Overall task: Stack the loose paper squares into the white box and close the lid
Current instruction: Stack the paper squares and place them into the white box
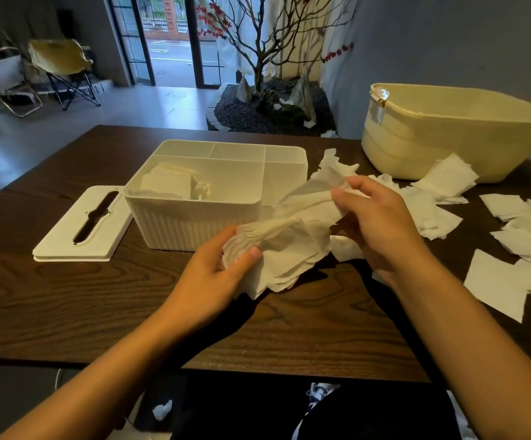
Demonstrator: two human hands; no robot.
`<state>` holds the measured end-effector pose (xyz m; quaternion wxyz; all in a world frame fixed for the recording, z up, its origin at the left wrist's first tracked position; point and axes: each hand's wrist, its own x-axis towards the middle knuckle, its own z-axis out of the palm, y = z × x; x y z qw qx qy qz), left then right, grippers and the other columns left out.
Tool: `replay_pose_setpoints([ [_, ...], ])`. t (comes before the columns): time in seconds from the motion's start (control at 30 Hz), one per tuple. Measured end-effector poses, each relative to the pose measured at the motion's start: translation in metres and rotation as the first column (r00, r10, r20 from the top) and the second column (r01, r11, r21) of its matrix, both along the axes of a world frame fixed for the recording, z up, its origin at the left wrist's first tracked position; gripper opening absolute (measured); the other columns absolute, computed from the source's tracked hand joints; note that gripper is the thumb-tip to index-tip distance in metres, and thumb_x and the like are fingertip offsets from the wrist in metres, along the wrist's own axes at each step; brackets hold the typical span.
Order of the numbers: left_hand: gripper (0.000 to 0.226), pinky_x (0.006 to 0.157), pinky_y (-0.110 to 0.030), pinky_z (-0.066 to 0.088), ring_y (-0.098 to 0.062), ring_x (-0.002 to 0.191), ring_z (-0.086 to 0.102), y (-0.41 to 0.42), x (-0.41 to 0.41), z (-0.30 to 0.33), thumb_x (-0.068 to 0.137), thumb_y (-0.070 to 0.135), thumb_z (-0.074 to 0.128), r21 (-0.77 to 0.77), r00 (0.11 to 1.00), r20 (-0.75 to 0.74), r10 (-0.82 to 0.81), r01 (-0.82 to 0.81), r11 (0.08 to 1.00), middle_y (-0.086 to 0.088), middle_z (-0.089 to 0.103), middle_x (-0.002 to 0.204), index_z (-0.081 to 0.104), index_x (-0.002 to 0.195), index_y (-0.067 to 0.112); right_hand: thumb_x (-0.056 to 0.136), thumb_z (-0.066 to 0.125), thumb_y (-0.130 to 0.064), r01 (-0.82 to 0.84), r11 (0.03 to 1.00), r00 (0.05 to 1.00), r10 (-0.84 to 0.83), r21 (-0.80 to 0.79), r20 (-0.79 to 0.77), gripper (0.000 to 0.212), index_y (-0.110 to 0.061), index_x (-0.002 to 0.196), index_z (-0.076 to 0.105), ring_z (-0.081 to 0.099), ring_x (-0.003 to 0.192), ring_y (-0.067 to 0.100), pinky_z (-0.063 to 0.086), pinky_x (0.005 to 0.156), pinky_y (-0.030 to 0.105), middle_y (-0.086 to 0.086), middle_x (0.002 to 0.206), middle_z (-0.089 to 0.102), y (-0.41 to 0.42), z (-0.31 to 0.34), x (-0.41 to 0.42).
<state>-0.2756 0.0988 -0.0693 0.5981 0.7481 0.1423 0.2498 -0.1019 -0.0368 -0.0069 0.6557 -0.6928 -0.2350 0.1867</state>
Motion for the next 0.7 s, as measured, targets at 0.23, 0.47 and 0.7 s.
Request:
replay_pose_setpoints([
  [0.23,0.045,0.069,-0.021,0.056,-0.017,0.086,0.07,0.015,0.006,0.013,0.068,0.009,0.075,-0.341,1.0,0.008,-0.024,0.025,0.94,-0.003,0.073,0.094,0.063,0.111,0.009,0.095,0.06,-0.009,-0.051,0.997,0.983,0.04,-0.057,-0.181,0.012,-0.013,0.1,0.071,0.073,0.088,0.021,0.061,0.072,0.034,0.007,0.102,0.074,-0.01,-0.025,0.003],
  [0.47,0.035,0.094,-0.037,0.055,-0.024,0.104,0.072,-0.003,0.014,0.034,0.084,0.027,0.068,-0.253,0.994,-0.088,-0.06,0.036,0.967,-0.007,0.076,0.109,0.068,0.117,0.016,0.097,0.051,-0.002,-0.278,0.955,0.922,0.295,0.1,-0.25,0.029,-0.012,0.087,0.077,0.067,0.069,0.016,0.057,0.064,0.028,0.008,0.08,0.072,-0.01,-0.022,-0.006],
  [0.7,0.032,0.092,-0.033,0.056,-0.016,0.103,0.07,-0.022,0.021,0.045,0.088,0.036,0.072,-0.115,0.977,-0.167,-0.135,0.117,0.987,-0.001,0.074,0.109,0.067,0.114,0.018,0.098,0.052,-0.008,-0.286,0.935,0.883,0.343,0.212,-0.321,0.037,-0.017,0.075,0.08,0.065,0.071,0.013,0.049,0.064,0.025,0.005,0.077,0.069,-0.027,-0.018,0.001],
])
